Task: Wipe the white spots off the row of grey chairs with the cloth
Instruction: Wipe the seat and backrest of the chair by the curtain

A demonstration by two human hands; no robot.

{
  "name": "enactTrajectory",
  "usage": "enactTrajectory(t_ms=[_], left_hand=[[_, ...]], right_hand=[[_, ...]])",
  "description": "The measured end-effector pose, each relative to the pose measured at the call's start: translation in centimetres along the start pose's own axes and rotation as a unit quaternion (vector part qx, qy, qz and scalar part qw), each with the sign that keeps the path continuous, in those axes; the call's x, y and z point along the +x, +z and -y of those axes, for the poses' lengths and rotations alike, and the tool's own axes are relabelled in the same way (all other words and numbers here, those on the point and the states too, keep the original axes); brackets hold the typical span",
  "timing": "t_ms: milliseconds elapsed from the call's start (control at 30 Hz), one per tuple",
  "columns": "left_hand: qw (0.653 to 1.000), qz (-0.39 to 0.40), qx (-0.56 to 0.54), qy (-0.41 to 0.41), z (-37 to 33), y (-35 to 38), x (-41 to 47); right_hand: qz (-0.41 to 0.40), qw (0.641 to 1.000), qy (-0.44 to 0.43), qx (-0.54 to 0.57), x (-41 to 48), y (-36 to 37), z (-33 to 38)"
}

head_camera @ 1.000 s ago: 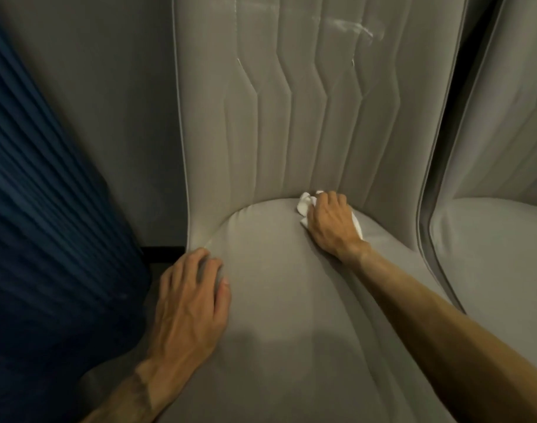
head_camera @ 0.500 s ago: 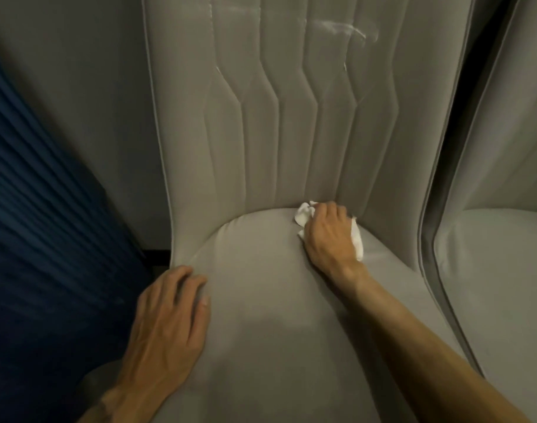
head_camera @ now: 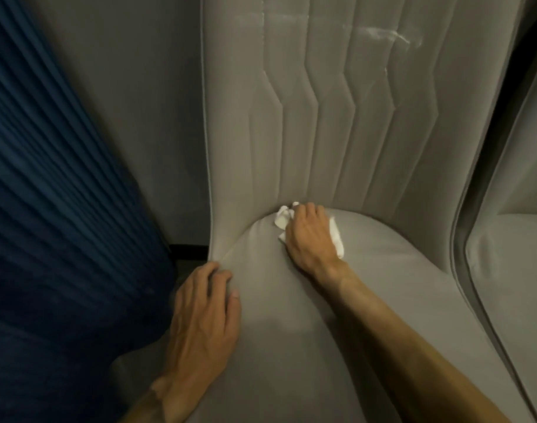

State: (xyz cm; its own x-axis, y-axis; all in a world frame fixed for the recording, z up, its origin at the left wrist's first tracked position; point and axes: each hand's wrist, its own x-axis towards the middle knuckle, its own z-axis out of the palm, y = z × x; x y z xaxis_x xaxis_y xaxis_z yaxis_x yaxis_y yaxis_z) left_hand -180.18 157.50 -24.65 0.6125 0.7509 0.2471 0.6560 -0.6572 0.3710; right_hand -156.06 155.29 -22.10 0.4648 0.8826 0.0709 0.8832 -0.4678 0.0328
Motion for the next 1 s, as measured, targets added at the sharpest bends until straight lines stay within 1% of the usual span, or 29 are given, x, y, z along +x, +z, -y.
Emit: enactTrajectory(t_ms=[100,133,200,300,333,400,433,467,533,600,667,767,833,933,1000], left_hand=[[1.0,0.0,0.006,0.006,-0.1,-0.1,0.3],[1.0,0.002,0.004,0.004,-0.1,-0.1,0.2],[1.0,0.003,-0.002,0.0,-0.1,-0.2,0.0],[1.0,0.0,-0.001,-0.003,0.0,-0.2,0.0],[1.0,0.001,-0.003,-0.003,0.1,-0.2,-0.1],[1.0,-0.003,-0.023,-0.007,0.1,-0.2,-0.2],[0.999,-0.004,-0.035,-0.007,0.1,-0.2,-0.2],[0.999,-0.002,-0.045,-0.008,0.1,-0.1,-0.2],[0.999,0.005,-0.051,-0.017,0.1,-0.2,-0.2],[0.999,0.004,-0.041,-0.02,0.1,-0.3,-0.1],[0.999,-0.003,-0.043,-0.024,0.0,-0.4,-0.2],[0.997,0.004,-0.068,-0.029,0.1,0.0,-0.1],[0.997,0.009,-0.075,-0.028,0.1,0.0,-0.2],[0.998,-0.003,-0.064,-0.016,0.1,-0.4,-0.2],[0.998,-0.003,-0.067,-0.014,0.1,-0.3,-0.2]], right_hand=[[0.013,0.989,-0.141,0.029,-1.5,-0.2,4.3],[0.0,0.986,-0.162,0.046,-1.9,-0.4,4.6],[-0.021,0.987,-0.144,0.066,-1.7,-0.9,3.6],[-0.025,0.994,-0.094,0.041,-0.5,-1.2,3.3],[-0.019,0.993,-0.106,0.039,-0.8,-1.3,4.3],[-0.012,0.985,-0.165,0.056,-2.8,-1.3,6.8],[-0.028,0.976,-0.195,0.089,-3.8,-1.1,7.2],[-0.022,0.97,-0.211,0.122,-4.4,-1.1,7.1],[-0.021,0.968,-0.213,0.135,-4.2,-1.3,6.0],[-0.026,0.974,-0.182,0.129,-3.1,-1.2,5.4],[-0.038,0.973,-0.171,0.151,-3.2,-0.6,6.6],[-0.029,0.956,-0.211,0.202,-4.9,0.3,7.7],[-0.021,0.953,-0.229,0.197,-5.1,0.3,6.4],[-0.044,0.972,-0.187,0.137,-3.2,0.0,5.4],[-0.062,0.973,-0.161,0.151,-3.0,0.3,6.3]])
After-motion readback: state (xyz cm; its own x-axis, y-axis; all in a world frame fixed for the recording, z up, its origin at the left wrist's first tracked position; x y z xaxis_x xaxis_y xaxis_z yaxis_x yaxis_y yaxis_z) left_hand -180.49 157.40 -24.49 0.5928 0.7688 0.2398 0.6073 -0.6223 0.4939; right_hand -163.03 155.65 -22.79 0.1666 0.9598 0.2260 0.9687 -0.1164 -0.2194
